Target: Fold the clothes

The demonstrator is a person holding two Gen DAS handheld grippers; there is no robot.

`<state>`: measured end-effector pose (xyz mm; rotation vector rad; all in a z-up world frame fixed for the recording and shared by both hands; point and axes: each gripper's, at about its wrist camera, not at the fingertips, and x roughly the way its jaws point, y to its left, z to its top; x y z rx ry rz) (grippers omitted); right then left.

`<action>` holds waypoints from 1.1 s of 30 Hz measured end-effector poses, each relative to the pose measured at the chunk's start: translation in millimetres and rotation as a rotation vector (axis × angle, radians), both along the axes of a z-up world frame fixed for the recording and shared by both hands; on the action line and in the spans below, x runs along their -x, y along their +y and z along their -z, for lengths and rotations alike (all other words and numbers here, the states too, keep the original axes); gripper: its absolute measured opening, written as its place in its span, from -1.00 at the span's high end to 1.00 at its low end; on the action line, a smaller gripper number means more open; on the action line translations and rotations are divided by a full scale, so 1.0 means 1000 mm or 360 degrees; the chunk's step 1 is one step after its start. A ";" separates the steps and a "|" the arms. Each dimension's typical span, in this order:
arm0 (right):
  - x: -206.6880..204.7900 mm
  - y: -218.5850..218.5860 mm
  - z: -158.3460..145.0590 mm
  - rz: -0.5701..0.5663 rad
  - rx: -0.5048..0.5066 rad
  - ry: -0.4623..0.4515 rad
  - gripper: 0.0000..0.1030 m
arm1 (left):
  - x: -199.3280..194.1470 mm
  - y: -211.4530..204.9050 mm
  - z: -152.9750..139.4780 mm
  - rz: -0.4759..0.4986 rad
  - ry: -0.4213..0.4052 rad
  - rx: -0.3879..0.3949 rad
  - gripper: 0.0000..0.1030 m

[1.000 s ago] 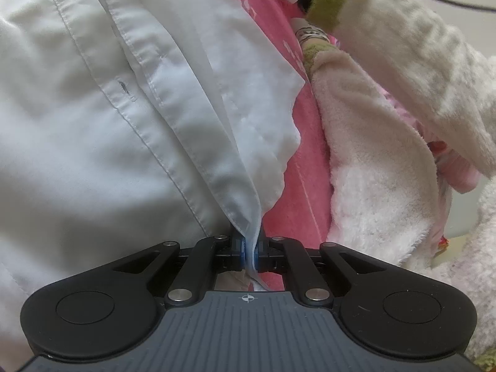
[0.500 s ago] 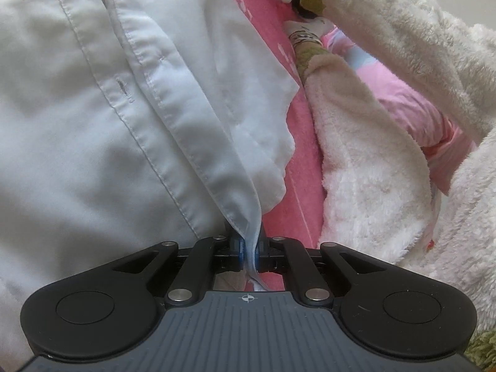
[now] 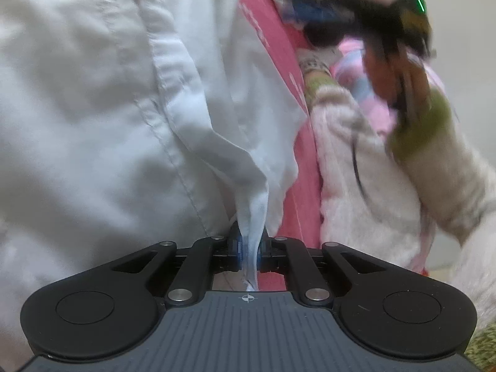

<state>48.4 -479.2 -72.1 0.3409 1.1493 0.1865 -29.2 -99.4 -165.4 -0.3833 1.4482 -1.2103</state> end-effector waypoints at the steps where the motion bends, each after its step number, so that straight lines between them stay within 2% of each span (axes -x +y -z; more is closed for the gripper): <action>1: 0.010 0.017 0.005 -0.0105 0.0038 0.0051 -0.07 | -0.001 0.002 -0.001 -0.0016 -0.0004 -0.0002 0.87; 2: 0.020 0.029 0.012 -0.0174 0.0073 0.0090 -0.06 | -0.002 0.004 -0.001 -0.0031 -0.0008 -0.0004 0.87; 4: 0.035 0.044 0.024 -0.0246 0.0104 0.0168 0.21 | -0.001 0.005 -0.002 -0.0042 -0.0018 -0.0012 0.87; 5: 0.037 0.045 0.024 -0.0247 0.0151 0.0158 0.31 | -0.001 0.006 -0.002 -0.0046 -0.0023 -0.0016 0.87; 6: 0.040 0.046 0.024 -0.0248 0.0197 0.0149 0.70 | 0.000 0.005 -0.003 -0.0043 -0.0031 -0.0019 0.87; 7: 0.042 0.047 0.023 -0.0244 0.0238 0.0137 0.98 | 0.000 0.005 -0.003 -0.0040 -0.0038 -0.0022 0.87; 10: 0.052 0.034 0.000 -0.0096 0.0236 0.0076 0.98 | 0.002 0.001 -0.003 -0.0015 -0.0044 -0.0017 0.88; 12: 0.064 0.026 -0.011 -0.0025 0.0239 0.0086 0.98 | 0.004 -0.001 -0.003 0.0010 -0.0040 -0.0013 0.88; 18: 0.104 0.009 -0.001 0.0165 0.0319 0.0284 0.98 | 0.007 -0.012 -0.002 0.0064 -0.0031 -0.0011 0.88; 21: 0.113 0.013 -0.006 0.0197 0.0341 0.0248 0.98 | 0.006 -0.011 -0.004 0.0073 -0.0040 -0.0005 0.88; 24: 0.111 0.015 0.004 0.0219 0.0518 0.0291 0.94 | 0.007 -0.012 -0.001 0.0081 -0.0036 -0.0031 0.88; 27: 0.110 0.014 0.017 0.0242 0.0741 0.0352 0.69 | 0.011 -0.006 -0.003 0.0098 -0.0059 -0.0040 0.88; 30: 0.112 0.004 -0.003 0.0401 0.0605 0.0222 0.40 | 0.015 -0.012 -0.006 0.0113 -0.0095 -0.0045 0.87; 33: 0.103 0.008 -0.031 0.0466 0.0518 -0.0002 0.37 | 0.018 -0.017 -0.008 0.0129 -0.0131 -0.0047 0.88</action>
